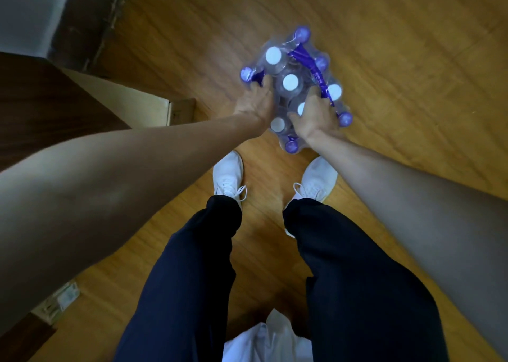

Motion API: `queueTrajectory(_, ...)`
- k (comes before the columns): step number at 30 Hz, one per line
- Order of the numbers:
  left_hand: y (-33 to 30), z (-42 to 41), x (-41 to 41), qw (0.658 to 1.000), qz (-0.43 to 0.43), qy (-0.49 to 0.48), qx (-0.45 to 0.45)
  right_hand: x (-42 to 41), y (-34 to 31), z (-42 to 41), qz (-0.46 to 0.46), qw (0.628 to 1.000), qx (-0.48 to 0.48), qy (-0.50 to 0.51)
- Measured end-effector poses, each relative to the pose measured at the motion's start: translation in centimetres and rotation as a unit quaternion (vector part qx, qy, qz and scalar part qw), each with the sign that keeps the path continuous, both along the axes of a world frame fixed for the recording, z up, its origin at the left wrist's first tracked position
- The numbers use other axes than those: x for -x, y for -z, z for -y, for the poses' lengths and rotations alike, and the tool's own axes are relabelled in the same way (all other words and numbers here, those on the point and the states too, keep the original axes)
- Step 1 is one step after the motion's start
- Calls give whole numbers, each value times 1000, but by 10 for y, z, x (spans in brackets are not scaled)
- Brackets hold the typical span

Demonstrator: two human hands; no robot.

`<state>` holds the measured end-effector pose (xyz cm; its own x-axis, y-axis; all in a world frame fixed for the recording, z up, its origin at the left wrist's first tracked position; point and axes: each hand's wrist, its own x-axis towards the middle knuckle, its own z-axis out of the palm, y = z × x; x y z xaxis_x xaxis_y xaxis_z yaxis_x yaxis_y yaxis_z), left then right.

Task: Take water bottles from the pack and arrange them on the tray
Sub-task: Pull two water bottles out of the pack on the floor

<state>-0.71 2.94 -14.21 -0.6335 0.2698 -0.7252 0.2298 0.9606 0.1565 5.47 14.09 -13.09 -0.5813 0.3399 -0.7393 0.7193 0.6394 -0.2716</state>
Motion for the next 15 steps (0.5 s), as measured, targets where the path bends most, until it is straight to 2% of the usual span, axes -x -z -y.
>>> queueTrajectory(3, 6, -3, 1, 1000, -15, 1, 5, 5, 6, -1, -9, 1000, -7, -9)
queueTrajectory(9, -16, 6, 2, 998, -12, -32, -47, -2, -8, -2, -4, 1000, 2, 10)
queueTrajectory(15, -91, 8, -2, 997, -15, -60, -52, -11, -81, -2, -25, 999, 7, 22)
